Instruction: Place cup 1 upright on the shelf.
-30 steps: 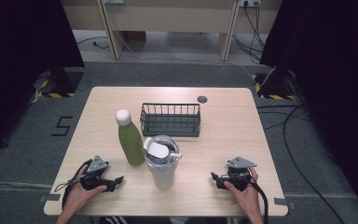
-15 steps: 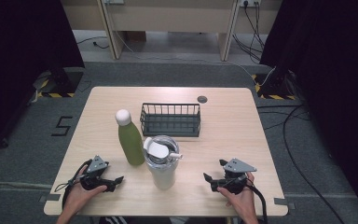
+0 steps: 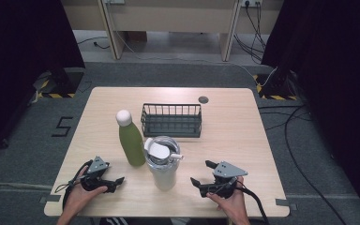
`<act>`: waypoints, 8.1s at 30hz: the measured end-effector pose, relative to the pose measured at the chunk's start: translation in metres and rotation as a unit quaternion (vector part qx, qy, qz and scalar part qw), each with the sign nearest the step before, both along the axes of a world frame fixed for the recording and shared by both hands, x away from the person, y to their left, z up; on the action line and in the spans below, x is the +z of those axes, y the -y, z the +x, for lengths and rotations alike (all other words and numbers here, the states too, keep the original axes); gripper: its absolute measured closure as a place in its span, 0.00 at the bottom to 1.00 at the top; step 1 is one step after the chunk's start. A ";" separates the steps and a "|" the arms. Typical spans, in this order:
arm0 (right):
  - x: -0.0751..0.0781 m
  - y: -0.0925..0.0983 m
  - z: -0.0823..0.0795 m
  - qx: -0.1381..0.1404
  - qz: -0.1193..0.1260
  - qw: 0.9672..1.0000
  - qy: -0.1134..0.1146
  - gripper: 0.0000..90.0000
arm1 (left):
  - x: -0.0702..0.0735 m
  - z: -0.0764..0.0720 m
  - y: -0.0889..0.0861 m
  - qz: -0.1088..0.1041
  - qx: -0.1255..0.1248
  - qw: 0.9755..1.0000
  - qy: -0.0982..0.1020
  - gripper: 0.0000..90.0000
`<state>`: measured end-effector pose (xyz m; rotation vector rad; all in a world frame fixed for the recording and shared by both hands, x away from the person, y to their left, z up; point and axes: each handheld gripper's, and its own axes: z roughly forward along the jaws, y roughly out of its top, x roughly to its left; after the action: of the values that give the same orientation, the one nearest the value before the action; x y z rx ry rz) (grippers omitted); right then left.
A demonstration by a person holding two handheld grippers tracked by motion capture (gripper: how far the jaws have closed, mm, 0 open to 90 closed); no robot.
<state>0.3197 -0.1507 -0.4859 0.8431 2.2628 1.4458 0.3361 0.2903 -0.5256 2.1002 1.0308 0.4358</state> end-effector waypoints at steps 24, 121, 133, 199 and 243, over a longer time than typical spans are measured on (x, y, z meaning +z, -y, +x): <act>-0.007 -0.055 -0.001 0.075 0.025 0.996 0.032 0.17 | 0.000 0.000 0.000 0.000 0.001 1.000 0.000 0.11; 0.021 -0.081 0.054 0.030 0.095 0.990 0.099 0.12 | 0.000 0.000 0.000 0.000 -0.002 1.000 0.000 0.11; 0.037 -0.078 0.064 0.022 0.098 0.991 0.094 0.12 | 0.000 0.000 0.000 0.000 -0.002 1.000 0.000 0.11; 0.109 -0.087 0.170 -0.062 0.053 0.989 0.120 0.12 | 0.000 0.000 0.000 0.000 -0.002 1.000 -0.001 0.11; 0.067 -0.078 0.214 -0.109 0.042 0.988 0.106 0.12 | 0.000 0.000 0.000 -0.001 -0.003 1.000 -0.001 0.11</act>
<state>0.5338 -0.0726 -0.4192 0.8854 1.9038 1.4626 0.3363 0.2902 -0.5253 2.1029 1.0248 0.4300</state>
